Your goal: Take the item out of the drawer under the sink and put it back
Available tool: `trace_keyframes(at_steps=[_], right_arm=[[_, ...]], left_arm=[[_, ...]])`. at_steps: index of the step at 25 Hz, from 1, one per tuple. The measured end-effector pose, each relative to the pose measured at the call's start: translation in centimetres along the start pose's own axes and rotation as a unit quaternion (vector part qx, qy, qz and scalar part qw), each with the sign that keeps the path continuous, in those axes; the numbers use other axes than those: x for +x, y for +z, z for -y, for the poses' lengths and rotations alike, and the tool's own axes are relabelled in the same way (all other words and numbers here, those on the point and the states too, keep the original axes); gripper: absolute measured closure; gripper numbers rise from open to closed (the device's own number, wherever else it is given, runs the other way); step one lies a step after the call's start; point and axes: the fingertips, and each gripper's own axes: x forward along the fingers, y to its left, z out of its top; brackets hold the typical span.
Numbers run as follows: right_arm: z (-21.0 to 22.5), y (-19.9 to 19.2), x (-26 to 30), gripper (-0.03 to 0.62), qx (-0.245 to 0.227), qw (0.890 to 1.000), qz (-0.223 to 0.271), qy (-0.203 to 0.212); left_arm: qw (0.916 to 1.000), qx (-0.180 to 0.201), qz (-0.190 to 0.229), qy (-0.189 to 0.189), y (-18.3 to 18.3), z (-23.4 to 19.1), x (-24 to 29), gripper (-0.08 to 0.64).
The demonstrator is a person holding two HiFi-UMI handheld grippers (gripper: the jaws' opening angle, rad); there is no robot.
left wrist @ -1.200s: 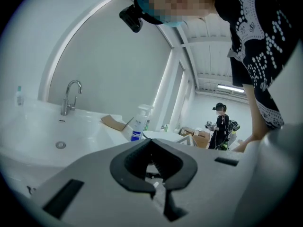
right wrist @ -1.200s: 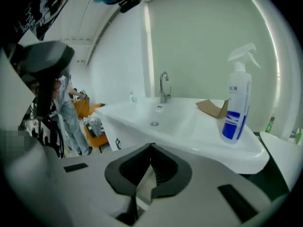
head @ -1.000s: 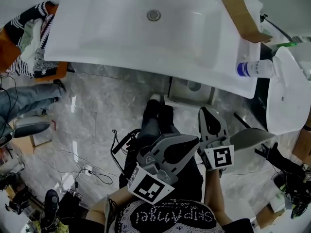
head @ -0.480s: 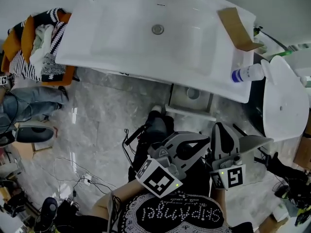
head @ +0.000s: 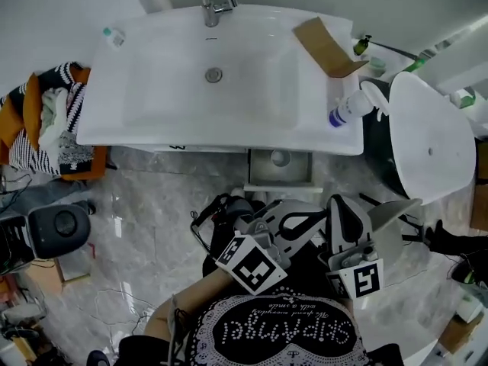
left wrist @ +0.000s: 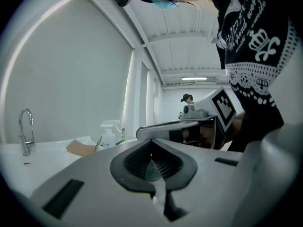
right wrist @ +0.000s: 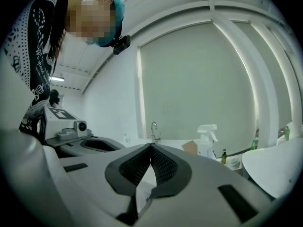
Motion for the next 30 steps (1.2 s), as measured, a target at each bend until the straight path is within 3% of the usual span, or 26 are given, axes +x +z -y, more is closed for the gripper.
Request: trace_keyframes(at_steps=[7, 13, 18, 30], right_arm=[[1.2, 0.5, -0.3, 0.574, -0.008, 1.000, 0.015, -0.020], [0.8, 0.4, -0.5, 0.574, -0.026, 0.999, 0.012, -0.022], [0.9, 0.3, -1.0, 0.574, -0.027, 0.999, 0.012, -0.025], [0.3, -0.3, -1.6, 0.574, -0.022, 0.999, 0.003, -0.027]], left_arm=[[0.9999, 0.015, 0.005, -0.006, 0.3, -0.2, 1.3, 0.555], [0.9994, 0.009, 0.004, 0.034, 0.3, -1.5, 1.3, 0.555], [0.9993, 0.027, 0.000, 0.025, 0.2, -0.6, 1.6, 0.555], [0.9993, 0.027, -0.001, 0.024, -0.1, 0.3, 1.0, 0.555]])
